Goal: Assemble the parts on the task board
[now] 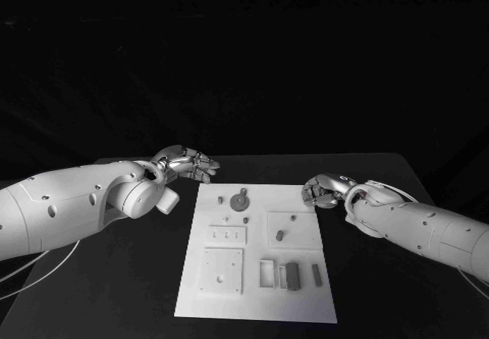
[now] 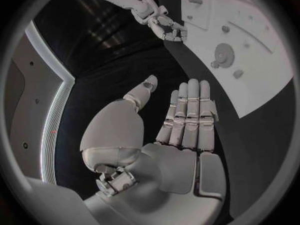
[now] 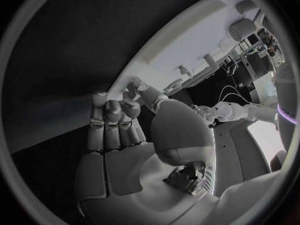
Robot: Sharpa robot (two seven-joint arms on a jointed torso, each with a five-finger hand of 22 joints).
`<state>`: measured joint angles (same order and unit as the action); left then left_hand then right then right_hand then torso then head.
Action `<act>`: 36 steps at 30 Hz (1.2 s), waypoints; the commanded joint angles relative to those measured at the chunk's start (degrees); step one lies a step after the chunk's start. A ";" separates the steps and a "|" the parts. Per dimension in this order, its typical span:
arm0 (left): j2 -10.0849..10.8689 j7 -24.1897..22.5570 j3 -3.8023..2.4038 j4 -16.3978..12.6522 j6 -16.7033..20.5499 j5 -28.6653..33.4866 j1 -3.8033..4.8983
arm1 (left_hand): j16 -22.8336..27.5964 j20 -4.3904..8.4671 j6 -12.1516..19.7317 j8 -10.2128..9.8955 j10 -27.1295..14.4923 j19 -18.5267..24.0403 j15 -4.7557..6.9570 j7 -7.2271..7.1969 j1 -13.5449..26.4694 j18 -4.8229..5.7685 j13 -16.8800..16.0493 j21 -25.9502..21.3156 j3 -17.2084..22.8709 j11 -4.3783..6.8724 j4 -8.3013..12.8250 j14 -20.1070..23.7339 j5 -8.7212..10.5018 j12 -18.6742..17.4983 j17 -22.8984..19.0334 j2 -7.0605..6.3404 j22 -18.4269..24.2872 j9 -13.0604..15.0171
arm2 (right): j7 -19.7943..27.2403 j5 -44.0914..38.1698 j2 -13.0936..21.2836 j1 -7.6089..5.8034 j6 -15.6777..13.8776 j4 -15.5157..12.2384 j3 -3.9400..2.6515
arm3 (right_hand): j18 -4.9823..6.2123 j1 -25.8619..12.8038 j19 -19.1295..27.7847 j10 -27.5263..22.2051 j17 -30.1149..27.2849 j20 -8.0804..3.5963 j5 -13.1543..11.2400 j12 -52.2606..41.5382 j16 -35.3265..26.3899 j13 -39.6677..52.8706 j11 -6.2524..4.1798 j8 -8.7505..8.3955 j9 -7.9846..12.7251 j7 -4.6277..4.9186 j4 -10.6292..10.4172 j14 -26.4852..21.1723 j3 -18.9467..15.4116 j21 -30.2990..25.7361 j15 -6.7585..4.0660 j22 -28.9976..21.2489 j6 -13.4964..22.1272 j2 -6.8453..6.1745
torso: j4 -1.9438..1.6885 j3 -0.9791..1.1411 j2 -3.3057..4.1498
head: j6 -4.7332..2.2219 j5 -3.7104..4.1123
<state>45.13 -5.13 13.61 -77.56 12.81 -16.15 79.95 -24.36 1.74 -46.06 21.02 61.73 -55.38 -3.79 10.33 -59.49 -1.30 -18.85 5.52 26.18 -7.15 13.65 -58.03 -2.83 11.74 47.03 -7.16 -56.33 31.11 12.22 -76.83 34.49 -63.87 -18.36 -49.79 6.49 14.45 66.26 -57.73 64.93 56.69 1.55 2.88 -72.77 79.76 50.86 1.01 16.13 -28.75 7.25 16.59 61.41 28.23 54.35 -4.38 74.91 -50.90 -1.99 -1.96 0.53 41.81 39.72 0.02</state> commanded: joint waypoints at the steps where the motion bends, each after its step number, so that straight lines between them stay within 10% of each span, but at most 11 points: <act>1: -0.07 -0.25 -0.04 -0.12 -0.69 -0.21 0.06 | 0.25 -0.15 0.38 -0.29 -0.19 0.11 -0.29 0.21 -0.60 -0.21 0.09 -0.34 -0.05 -0.33 0.32 -0.06 0.02 -0.39 0.07 -0.06 -0.08 0.09 | 0.36 -0.80 -0.04 0.21 1.02 -0.01 0.14 | 0.55 -0.19 0.21 -0.14 0.06 0.09 0.14 -0.01 0.34 0.07 0.22 0.50 -0.12 0.32 -0.04 -0.10 -0.25 -0.06 -0.15 0.94 -1.10 0.64 | 0.00 -0.02 -0.01 | -0.02 0.00; 24: -0.22 1.05 -0.04 0.45 -0.60 -2.24 0.07 | -0.02 0.06 -0.43 -0.31 1.48 -0.60 0.01 -0.08 -0.73 -0.33 -0.25 -0.22 -0.07 0.37 0.37 -0.87 0.01 0.08 0.49 1.04 -0.49 0.33 | -1.48 6.85 1.70 0.03 2.27 -4.70 0.10 | 0.55 -2.30 -0.06 -0.06 -0.07 0.14 0.14 -0.02 0.36 0.13 0.23 0.85 -0.75 0.31 -0.51 0.07 -0.39 0.00 -0.08 0.84 -2.45 0.88 | 0.15 -0.05 -0.22 | -0.30 0.01; 30: -1.05 7.07 -0.04 1.68 -0.49 -7.79 0.10 | -0.88 0.78 -1.81 -0.66 3.91 -2.15 0.85 -0.52 5.54 -0.51 -0.48 0.21 -1.73 1.44 -4.20 -2.58 0.02 0.47 1.29 3.29 -0.97 -0.06 | -3.50 8.52 2.29 -2.92 3.77 -8.46 0.00 | 0.55 -2.45 -0.08 -0.07 -0.09 0.13 0.14 0.00 0.35 0.13 0.22 0.82 -0.78 0.31 -0.54 0.07 -0.36 0.00 -0.10 0.83 -2.44 0.92 | 0.43 -0.09 -0.43 | -0.96 -0.03; 36: -3.16 14.45 -0.04 3.56 -2.12 -13.21 0.10 | -3.65 1.94 -4.15 -0.59 6.32 -3.89 2.09 -1.46 9.90 -0.77 -1.34 1.21 -4.57 2.70 -6.50 -3.86 0.07 1.75 3.46 2.85 -2.27 -0.26 | -5.34 9.09 2.16 -5.60 5.13 -12.59 -0.01 | 0.55 -2.71 -0.09 -0.08 -0.13 0.13 0.14 0.03 0.31 0.12 0.21 0.77 -0.82 0.30 -0.61 0.06 -0.34 -0.03 -0.12 0.80 -2.42 0.93 | 0.75 -0.22 -1.04 | -1.49 -0.23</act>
<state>42.39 3.72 13.62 -74.19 12.19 -24.03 79.97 -27.89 3.60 -49.99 20.59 67.80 -59.11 -1.85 8.87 -50.01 -1.66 -20.17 6.59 21.97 -4.37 7.24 -61.83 -2.83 13.37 50.37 -4.14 -58.54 30.90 8.91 -69.19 36.78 -69.19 -15.70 -61.66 6.48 14.03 64.16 -57.74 64.93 56.63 1.55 2.88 -72.77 79.76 50.90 1.23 16.75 -29.48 6.81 16.28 61.42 27.92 54.35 -4.18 74.90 -52.07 -1.12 -1.43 0.41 41.17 38.49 -0.08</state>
